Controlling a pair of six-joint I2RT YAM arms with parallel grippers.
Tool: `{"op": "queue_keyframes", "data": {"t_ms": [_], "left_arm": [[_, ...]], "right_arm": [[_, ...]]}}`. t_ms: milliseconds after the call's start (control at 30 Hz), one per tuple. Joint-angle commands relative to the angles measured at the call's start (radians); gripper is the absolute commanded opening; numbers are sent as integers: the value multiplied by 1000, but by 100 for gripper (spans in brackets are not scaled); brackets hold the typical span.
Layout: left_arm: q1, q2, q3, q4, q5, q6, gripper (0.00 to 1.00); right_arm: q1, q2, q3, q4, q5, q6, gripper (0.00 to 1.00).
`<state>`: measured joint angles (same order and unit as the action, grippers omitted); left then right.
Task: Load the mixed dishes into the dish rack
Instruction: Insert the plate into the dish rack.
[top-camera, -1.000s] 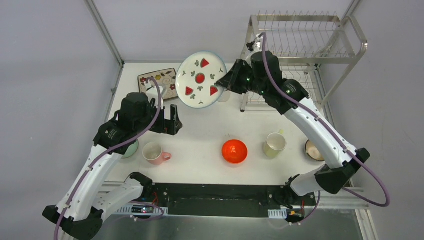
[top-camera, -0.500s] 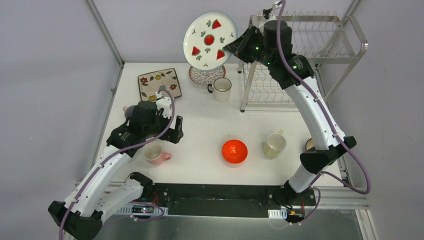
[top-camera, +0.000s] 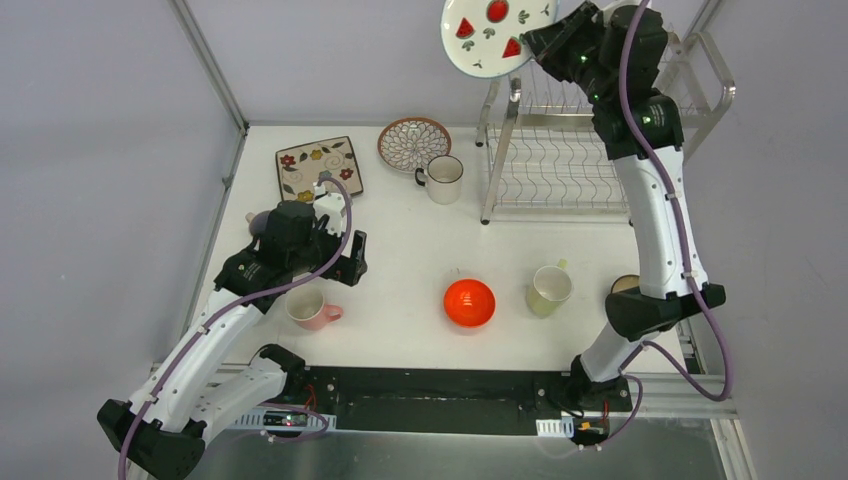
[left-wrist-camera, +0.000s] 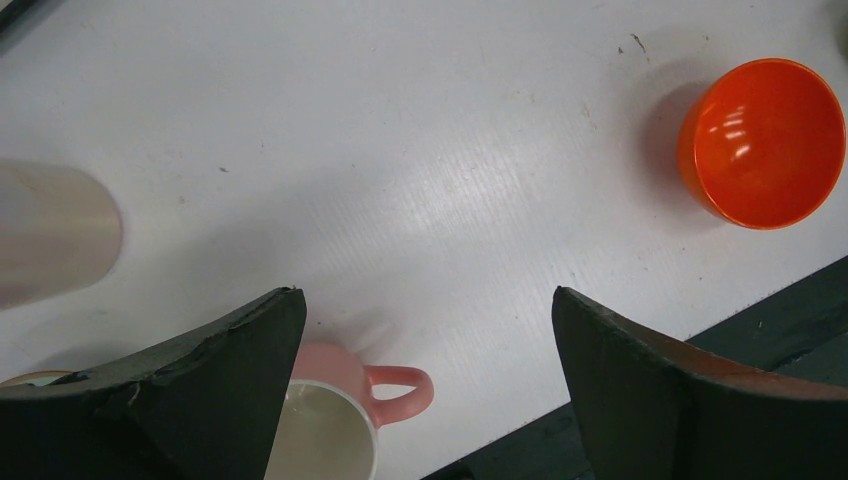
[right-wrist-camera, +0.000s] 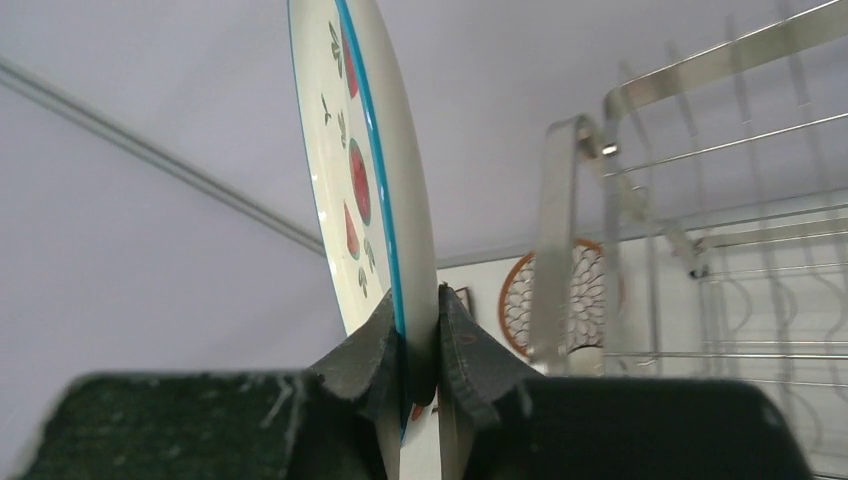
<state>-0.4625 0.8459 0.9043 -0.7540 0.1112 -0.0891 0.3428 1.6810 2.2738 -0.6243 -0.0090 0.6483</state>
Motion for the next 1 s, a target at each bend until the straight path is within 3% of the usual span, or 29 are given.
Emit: {"op": "queue_keyframes", "data": {"t_ms": [0, 567, 967], "left_arm": [[10, -12, -7, 40, 7, 17, 99], [10, -16, -10, 35, -2, 20, 98], [10, -11, -7, 36, -10, 20, 98]], "right_arm": [[-87, -50, 82, 189, 87, -51, 0], [-444, -10, 156, 202, 77, -110, 0], [-501, -10, 82, 259, 98, -439, 0]]}}
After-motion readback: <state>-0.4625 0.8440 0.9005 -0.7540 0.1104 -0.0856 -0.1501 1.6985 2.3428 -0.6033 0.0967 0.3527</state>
